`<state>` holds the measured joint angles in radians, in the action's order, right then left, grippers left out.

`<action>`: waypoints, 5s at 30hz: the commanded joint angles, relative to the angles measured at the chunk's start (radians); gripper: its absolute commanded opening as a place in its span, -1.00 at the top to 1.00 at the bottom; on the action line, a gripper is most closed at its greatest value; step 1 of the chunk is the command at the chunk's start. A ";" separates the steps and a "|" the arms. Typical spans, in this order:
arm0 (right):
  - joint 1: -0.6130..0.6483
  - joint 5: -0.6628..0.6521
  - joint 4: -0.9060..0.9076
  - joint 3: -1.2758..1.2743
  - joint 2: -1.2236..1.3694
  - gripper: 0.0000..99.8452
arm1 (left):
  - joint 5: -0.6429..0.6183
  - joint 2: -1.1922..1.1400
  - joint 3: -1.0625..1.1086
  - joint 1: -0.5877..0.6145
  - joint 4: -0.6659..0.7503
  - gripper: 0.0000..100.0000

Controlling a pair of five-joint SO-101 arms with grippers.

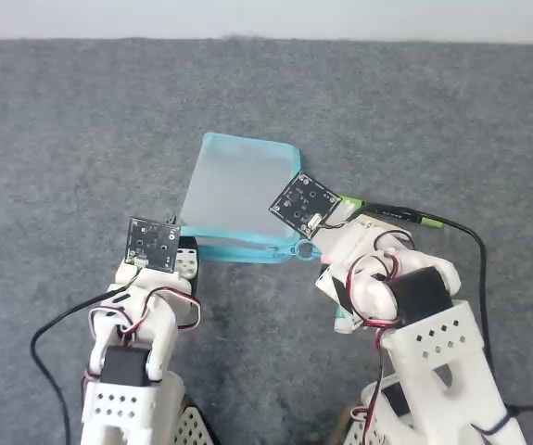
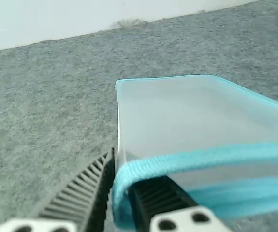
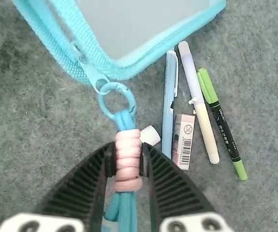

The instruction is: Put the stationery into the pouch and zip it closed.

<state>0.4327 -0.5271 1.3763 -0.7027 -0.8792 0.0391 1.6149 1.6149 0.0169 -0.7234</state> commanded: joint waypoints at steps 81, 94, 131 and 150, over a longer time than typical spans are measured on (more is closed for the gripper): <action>-0.558 -0.948 -0.016 1.017 1.521 0.70 | -0.066 0.017 -0.059 0.146 0.075 0.98; -0.661 -0.473 -0.008 1.020 1.486 0.99 | -0.066 0.017 -0.059 0.146 0.075 0.98; -0.064 -0.009 0.418 0.304 0.088 0.99 | -0.201 0.018 -0.044 0.018 0.077 0.98; 0.226 0.037 0.404 0.235 0.130 0.99 | -0.199 0.017 -0.044 0.017 0.095 0.98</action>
<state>0.6460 -0.5332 1.7522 -0.4864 -0.7994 -0.1527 1.6149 1.5980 0.0445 -0.6667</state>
